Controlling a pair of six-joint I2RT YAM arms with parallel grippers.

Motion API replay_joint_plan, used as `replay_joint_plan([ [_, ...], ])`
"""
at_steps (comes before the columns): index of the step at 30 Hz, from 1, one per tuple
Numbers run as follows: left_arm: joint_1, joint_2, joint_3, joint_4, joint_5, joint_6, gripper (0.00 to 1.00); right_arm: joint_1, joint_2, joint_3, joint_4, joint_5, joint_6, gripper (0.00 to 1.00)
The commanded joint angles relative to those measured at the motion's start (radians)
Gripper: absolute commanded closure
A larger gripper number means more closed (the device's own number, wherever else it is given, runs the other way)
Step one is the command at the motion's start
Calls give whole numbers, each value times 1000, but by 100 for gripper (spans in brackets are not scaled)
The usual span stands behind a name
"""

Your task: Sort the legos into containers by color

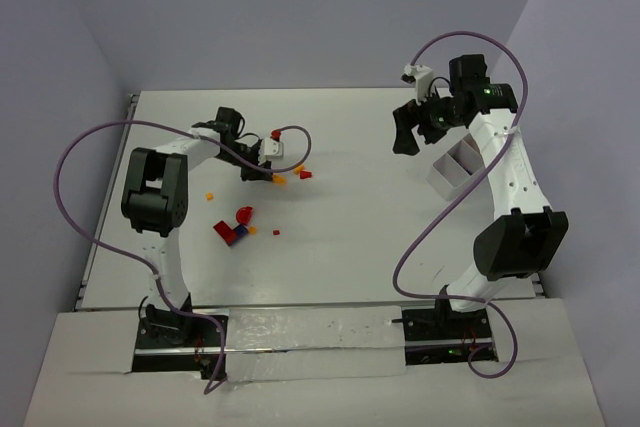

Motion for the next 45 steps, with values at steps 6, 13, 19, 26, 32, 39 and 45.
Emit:
replay_joint_plan([
  [6,-26,-40,-12,15,10,13,97,37,2,-20,38,-40,63,0],
  [13,-26,-126,16,-2,80,-130,100,71,-26,-115,129,-121,167,0],
  [19,-38,-264,34,102,122,-664,100,143,-50,-193,232,-260,328,0],
  [26,-115,-455,-138,357,-40,-1058,100,282,-59,-187,390,-214,512,4],
  [32,-178,-535,-185,430,-99,-1279,100,370,-21,-135,454,-177,571,10],
  [39,-193,-555,-169,432,-56,-1344,100,447,20,-82,447,-94,533,14],
  [45,-196,-554,-169,454,-27,-1369,100,461,75,-30,417,-79,496,26],
])
